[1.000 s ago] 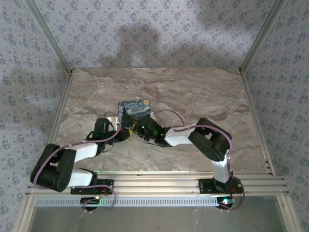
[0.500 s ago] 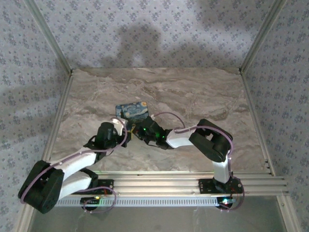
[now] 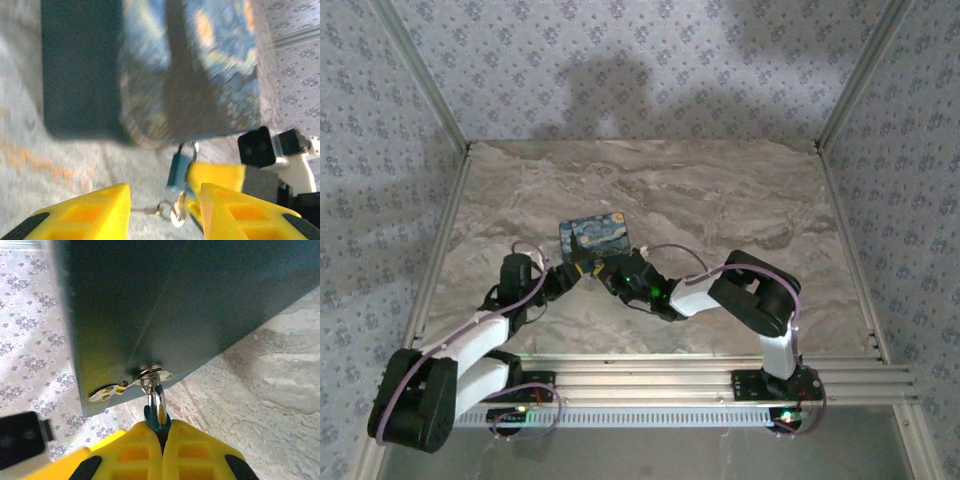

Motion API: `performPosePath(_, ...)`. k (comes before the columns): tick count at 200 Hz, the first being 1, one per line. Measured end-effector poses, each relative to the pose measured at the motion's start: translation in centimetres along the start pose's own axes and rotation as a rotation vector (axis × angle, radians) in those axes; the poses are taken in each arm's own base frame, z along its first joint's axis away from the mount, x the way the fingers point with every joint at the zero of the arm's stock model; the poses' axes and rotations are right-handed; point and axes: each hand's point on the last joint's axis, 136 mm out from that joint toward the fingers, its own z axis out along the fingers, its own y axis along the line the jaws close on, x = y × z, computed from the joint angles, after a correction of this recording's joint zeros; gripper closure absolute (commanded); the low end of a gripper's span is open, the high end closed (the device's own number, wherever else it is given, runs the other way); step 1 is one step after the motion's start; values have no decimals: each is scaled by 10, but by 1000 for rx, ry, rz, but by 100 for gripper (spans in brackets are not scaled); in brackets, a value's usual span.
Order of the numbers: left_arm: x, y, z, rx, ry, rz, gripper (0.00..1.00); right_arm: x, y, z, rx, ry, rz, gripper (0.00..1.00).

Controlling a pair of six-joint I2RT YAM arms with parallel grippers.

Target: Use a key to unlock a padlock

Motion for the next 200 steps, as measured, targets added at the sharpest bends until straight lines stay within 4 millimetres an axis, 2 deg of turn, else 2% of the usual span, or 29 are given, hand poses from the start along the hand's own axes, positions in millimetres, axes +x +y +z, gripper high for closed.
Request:
performPosePath(27, 21, 10, 1, -7, 52, -153, 58, -1, 1, 0, -5, -10, 17, 100)
performPosePath(50, 30, 5, 2, 11, 72, -216, 58, -1, 1, 0, -5, -12, 25, 100)
performPosePath(111, 26, -14, 4, 90, 53, -286, 62, 1, 1, 1, -11, -19, 30, 100)
performPosePath(145, 24, -14, 8, 94, 48, -307, 63, 1, 2, 1, -17, -19, 43, 100)
performPosePath(200, 22, -9, 18, 85, 43, -326, 73, 3, 2, 2, -24, -22, 56, 100)
